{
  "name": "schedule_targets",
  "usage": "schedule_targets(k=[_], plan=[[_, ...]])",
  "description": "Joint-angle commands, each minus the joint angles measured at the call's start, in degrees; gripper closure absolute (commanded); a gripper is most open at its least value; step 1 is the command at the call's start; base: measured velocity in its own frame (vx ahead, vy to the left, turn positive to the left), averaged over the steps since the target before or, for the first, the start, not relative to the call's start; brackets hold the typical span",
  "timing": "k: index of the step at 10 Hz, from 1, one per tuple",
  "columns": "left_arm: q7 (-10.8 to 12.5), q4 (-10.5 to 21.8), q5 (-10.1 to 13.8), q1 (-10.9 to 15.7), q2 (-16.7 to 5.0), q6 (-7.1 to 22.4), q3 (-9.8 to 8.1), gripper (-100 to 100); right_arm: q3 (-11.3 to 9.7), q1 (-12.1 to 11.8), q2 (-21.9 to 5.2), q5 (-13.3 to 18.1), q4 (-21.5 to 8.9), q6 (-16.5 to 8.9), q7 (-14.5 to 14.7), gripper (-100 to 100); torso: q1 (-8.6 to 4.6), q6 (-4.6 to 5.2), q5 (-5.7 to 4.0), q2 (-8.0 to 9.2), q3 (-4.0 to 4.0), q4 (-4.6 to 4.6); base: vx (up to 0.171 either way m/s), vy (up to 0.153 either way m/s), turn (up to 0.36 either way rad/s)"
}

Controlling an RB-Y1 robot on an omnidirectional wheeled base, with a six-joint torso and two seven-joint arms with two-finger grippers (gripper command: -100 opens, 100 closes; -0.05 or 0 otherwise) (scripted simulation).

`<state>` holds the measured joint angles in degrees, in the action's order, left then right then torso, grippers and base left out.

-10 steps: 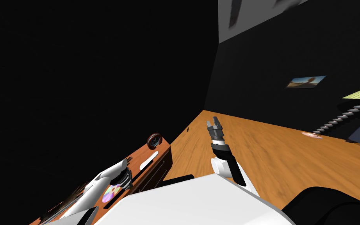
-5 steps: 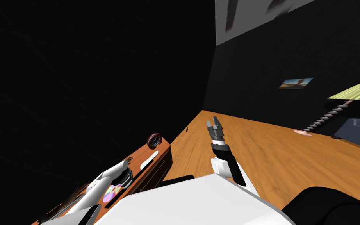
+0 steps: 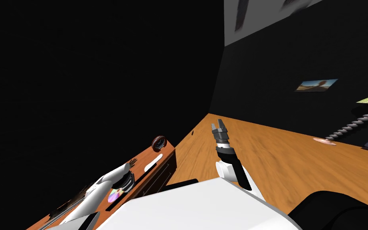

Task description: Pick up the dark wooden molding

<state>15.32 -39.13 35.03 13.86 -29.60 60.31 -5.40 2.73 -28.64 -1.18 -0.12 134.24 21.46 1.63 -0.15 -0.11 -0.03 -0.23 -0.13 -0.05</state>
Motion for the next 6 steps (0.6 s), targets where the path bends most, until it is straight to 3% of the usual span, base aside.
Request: schedule_targets(k=[1, 4, 5, 6], plan=[[-1.3, -2.3, 1.0, -1.0, -1.2, 1.8, 0.26, 100, 0.0, 0.0, 0.0, 0.0, 0.0, 0.0, 0.0, 0, 0.0, 0.0, 0.0, 0.0, 0.0, 0.0, 0.069, -0.097, 0.186], [-2.4, -4.6, 1.9, -1.9, -2.3, 3.4, 0.55, 100, 0.0, 0.0, 0.0, 0.0, 0.0, 0.0, 0.0, 0, 0.03, 0.08, 0.0, -0.11, -0.04, 0.02, 0.063, -0.055, 0.074], [-2.0, -3.9, 1.6, -1.7, -1.8, 2.7, 0.46, 100, 0.0, 0.0, 0.0, 0.0, 0.0, 0.0, 0.0, 0, 0.07, 0.0, -0.01, -0.09, -0.04, 0.01, 0.029, -0.023, 0.046], [-2.1, -4.0, 1.7, -1.7, -1.9, 2.9, 0.47, 0, 0.0, 0.0, 0.0, 0.0, 0.0, 0.0, 0.0, 0, 0.14, 0.06, 0.03, -0.01, 0.0, 0.02, 0.0, 0.0, 0.0]])
